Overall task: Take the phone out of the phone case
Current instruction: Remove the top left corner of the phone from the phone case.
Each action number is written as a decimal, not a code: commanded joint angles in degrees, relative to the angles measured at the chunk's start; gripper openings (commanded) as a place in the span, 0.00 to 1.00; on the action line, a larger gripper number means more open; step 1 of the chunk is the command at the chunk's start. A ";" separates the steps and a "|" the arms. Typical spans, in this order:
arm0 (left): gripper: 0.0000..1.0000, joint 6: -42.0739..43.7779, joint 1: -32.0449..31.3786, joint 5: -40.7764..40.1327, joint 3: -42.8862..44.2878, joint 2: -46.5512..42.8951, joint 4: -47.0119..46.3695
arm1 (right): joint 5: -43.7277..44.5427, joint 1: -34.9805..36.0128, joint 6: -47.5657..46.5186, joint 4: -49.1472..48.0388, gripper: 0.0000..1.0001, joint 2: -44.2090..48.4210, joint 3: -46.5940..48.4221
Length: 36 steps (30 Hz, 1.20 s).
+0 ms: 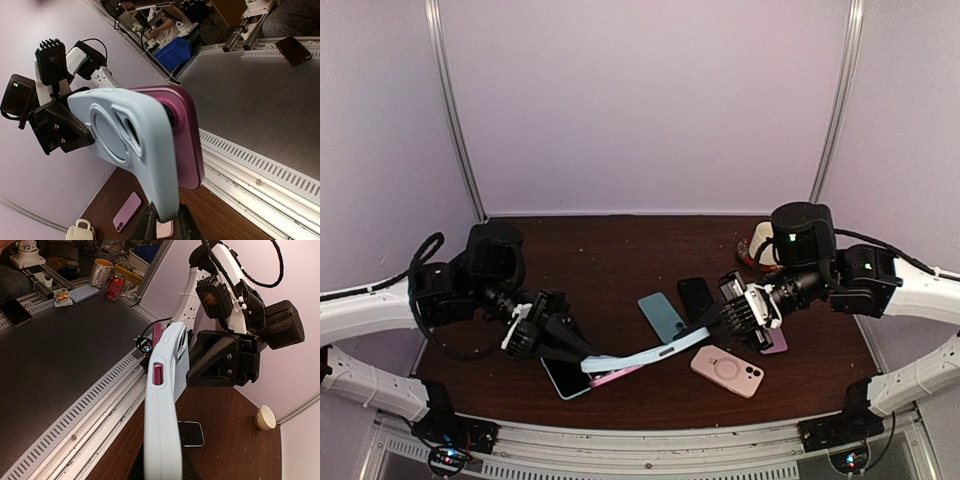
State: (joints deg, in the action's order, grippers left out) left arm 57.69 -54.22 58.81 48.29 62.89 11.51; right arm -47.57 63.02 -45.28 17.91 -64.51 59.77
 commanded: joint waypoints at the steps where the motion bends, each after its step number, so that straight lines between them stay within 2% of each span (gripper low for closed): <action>1: 0.00 -1.79 0.27 -4.24 0.61 -0.34 -7.05 | -4.15 1.68 -0.42 -0.30 0.00 -0.55 0.91; 12: 0.00 -2.66 0.25 -6.53 -0.02 -0.52 -8.94 | 1.58 1.73 -1.05 -4.24 0.00 1.57 -1.28; 18: 0.00 -11.76 0.25 -16.51 -2.37 -0.95 -21.79 | 5.54 1.72 -1.08 -7.91 0.00 2.72 -2.98; 23: 0.15 -15.59 0.25 -22.49 -3.53 -0.94 -27.80 | 10.04 1.92 -1.11 -12.37 0.00 3.43 -4.71; 27: 0.23 -15.86 0.27 -24.05 -3.60 -0.85 -28.28 | 11.27 2.10 -1.17 -14.10 0.00 3.04 -4.99; 31: 0.36 -16.20 0.25 -24.18 -3.85 -0.91 -28.90 | 12.23 2.27 -0.69 -16.80 0.00 2.74 -5.59; 36: 0.38 -18.29 0.25 -26.52 -4.19 -0.59 -31.56 | 12.94 2.58 -0.34 -17.74 0.00 1.67 -5.45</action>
State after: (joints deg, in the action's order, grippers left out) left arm 42.41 -54.00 37.41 43.51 61.89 -9.52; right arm -32.86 63.94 -46.33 5.74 -61.58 54.37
